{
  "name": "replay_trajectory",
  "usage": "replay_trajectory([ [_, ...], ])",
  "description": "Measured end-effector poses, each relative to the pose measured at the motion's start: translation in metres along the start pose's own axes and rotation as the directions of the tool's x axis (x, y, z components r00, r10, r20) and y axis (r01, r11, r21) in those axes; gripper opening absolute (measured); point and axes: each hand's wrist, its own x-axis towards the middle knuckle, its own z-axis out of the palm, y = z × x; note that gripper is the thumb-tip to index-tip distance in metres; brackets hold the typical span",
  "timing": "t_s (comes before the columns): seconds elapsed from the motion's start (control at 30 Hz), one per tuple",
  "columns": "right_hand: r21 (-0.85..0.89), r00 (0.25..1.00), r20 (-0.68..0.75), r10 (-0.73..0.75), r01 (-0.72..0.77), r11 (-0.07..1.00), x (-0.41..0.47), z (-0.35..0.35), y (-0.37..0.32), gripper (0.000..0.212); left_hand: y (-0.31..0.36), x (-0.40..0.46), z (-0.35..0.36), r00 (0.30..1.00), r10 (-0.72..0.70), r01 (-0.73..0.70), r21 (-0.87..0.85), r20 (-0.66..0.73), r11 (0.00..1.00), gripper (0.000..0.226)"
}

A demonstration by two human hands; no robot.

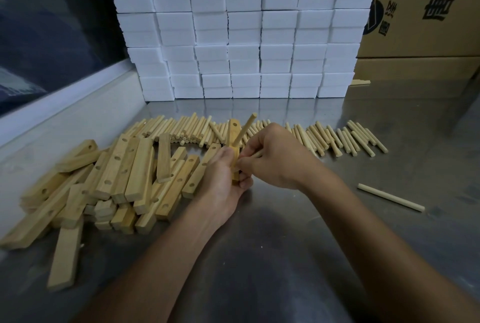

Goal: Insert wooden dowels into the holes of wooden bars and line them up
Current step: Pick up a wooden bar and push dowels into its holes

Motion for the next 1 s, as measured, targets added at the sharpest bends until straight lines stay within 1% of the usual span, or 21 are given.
replay_trajectory([
  [0.07, -0.034, 1.000, -0.022, 0.002, -0.003, 0.999, 0.000, 0.003, -0.003, 0.014, 0.000, -0.001, 0.001, 1.000, 0.007, -0.007, 0.011, -0.015, 1.000, 0.024],
  [0.13, -0.015, 0.999, -0.036, 0.011, -0.012, 1.000, 0.002, 0.007, -0.004, 0.015, 0.000, -0.001, 0.000, 1.000, 0.002, -0.003, -0.039, -0.016, 0.999, 0.020],
  [0.17, 0.012, 0.999, -0.041, 0.023, -0.023, 1.000, 0.002, 0.008, -0.004, 0.016, 0.001, -0.001, 0.000, 1.000, -0.001, 0.000, -0.066, -0.010, 0.998, 0.018],
  [0.23, 0.065, 0.998, -0.055, 0.037, -0.033, 0.997, 0.001, 0.011, -0.002, 0.016, 0.003, -0.001, -0.001, 1.000, -0.008, 0.009, -0.090, 0.010, 0.996, 0.021],
  [0.3, 0.162, 0.997, -0.064, 0.046, -0.035, 0.986, -0.001, 0.014, 0.001, 0.018, 0.003, 0.000, 0.000, 1.000, -0.017, 0.020, -0.093, 0.025, 0.996, 0.024],
  [0.37, 0.275, 0.998, -0.044, 0.038, -0.024, 0.961, -0.003, 0.018, 0.004, 0.018, 0.003, 0.001, -0.001, 0.998, -0.046, 0.049, -0.076, 0.031, 0.996, 0.029],
  [0.43, 0.300, 1.000, -0.013, -0.007, 0.010, 0.954, -0.004, 0.020, 0.006, 0.010, 0.004, 0.003, -0.003, 0.995, -0.088, 0.090, -0.059, 0.036, 0.994, 0.035],
  [0.47, 0.288, 1.000, 0.005, -0.024, 0.021, 0.957, -0.003, 0.020, 0.009, 0.005, 0.005, 0.005, -0.004, 0.993, -0.112, 0.114, -0.058, 0.042, 0.992, 0.036],
  [0.53, 0.239, 1.000, 0.007, -0.015, 0.013, 0.971, -0.001, 0.019, 0.019, 0.007, 0.007, 0.007, -0.007, 0.986, -0.151, 0.156, -0.081, 0.068, 0.984, 0.033],
  [0.57, 0.186, 0.999, -0.032, 0.005, 0.001, 0.983, 0.001, 0.017, 0.025, 0.009, 0.008, 0.008, -0.008, 0.982, -0.166, 0.174, -0.088, 0.088, 0.981, 0.028],
  [0.6, 0.118, 0.995, -0.101, 0.016, -0.004, 0.993, 0.002, 0.016, 0.033, 0.010, 0.010, 0.009, -0.009, 0.978, -0.180, 0.190, -0.088, 0.109, 0.978, 0.024],
  [0.67, 0.007, 0.968, -0.249, -0.011, 0.013, 1.000, 0.003, 0.012, 0.045, 0.016, 0.011, 0.009, -0.011, 0.968, -0.206, 0.217, -0.066, 0.144, 0.974, 0.021],
  [0.7, -0.021, 0.960, -0.279, -0.038, 0.033, 0.999, 0.003, 0.010, 0.051, 0.023, 0.012, 0.009, -0.012, 0.962, -0.220, 0.231, -0.054, 0.159, 0.971, 0.019],
  [0.77, -0.060, 0.963, -0.249, -0.102, 0.090, 0.994, 0.003, 0.008, 0.060, 0.043, 0.013, 0.008, -0.014, 0.950, -0.250, 0.261, -0.036, 0.188, 0.965, 0.015],
  [0.83, -0.104, 0.972, -0.181, -0.148, 0.131, 0.986, 0.004, 0.008, 0.065, 0.054, 0.015, 0.008, -0.016, 0.937, -0.280, 0.291, -0.023, 0.210, 0.956, 0.016],
  [0.87, -0.125, 0.976, -0.150, -0.156, 0.138, 0.983, 0.005, 0.008, 0.066, 0.054, 0.016, 0.007, -0.017, 0.928, -0.297, 0.309, -0.017, 0.225, 0.951, 0.017],
  [0.93, -0.156, 0.979, -0.114, -0.172, 0.153, 0.976, 0.006, 0.007, 0.067, 0.048, 0.019, 0.007, -0.018, 0.905, -0.331, 0.342, 0.006, 0.268, 0.940, 0.020],
  [1.0, -0.171, 0.972, -0.126, -0.200, 0.178, 0.969, 0.006, 0.005, 0.067, 0.039, 0.021, 0.006, -0.019, 0.890, -0.350, 0.358, 0.026, 0.292, 0.933, 0.025],
])
